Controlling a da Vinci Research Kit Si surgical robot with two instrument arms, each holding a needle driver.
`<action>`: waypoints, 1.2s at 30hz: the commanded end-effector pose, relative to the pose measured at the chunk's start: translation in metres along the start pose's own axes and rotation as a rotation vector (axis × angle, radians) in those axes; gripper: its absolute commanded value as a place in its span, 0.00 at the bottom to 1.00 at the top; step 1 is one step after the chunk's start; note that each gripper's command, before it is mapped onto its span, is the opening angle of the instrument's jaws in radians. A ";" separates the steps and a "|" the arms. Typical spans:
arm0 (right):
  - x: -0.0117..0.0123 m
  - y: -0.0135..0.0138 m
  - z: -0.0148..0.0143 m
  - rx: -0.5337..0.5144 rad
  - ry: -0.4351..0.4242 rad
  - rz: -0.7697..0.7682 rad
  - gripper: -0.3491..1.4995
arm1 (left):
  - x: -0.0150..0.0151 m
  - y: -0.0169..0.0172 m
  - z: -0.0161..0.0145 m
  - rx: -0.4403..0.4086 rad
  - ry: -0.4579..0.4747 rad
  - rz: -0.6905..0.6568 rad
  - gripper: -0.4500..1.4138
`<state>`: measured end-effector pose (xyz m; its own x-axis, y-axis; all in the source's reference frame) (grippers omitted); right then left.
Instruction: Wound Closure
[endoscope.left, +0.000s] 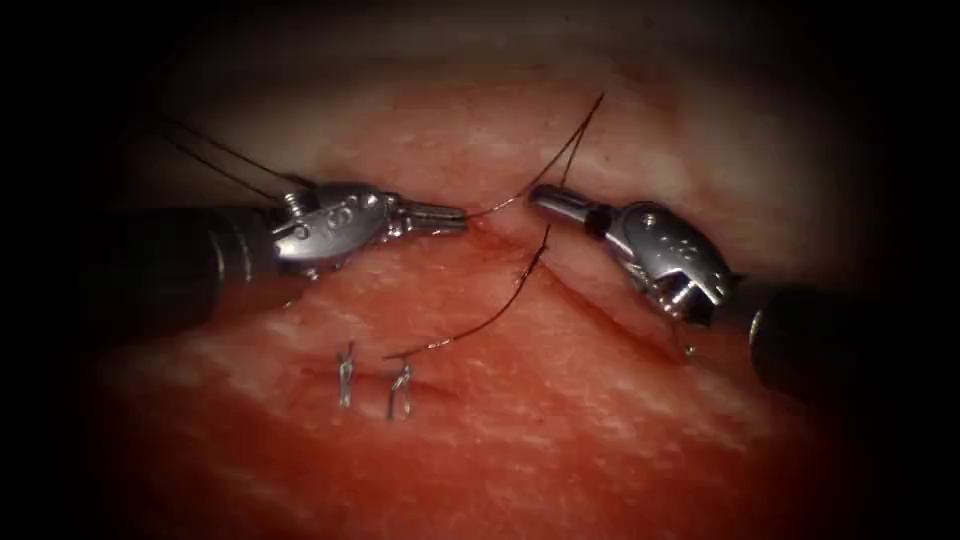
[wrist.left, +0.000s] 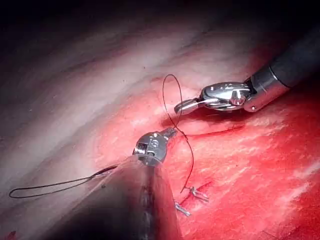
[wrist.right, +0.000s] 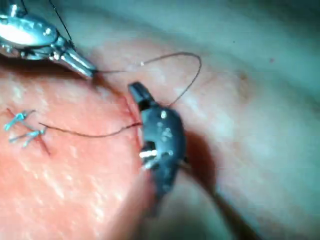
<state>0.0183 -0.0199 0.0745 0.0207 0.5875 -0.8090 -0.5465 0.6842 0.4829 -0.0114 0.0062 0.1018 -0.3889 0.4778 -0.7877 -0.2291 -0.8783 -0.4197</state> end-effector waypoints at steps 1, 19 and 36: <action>-0.0003 0.0005 0.0019 0.024 0.009 0.014 0.16 | -0.0007 0.0002 0.0012 -0.004 -0.013 0.002 0.00; 0.0005 -0.0003 0.0036 0.228 0.083 0.079 0.24 | -0.0070 -0.0025 0.0043 0.043 -0.216 0.054 0.00; 0.0013 -0.0051 0.0053 0.474 -0.025 0.032 0.58 | -0.0114 -0.0063 0.0062 0.058 -0.297 0.082 0.00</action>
<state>0.0247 -0.0206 0.0721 0.0446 0.6143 -0.7878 -0.0973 0.7875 0.6086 -0.0104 0.0066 0.1156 -0.6521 0.3947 -0.6473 -0.2322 -0.9168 -0.3251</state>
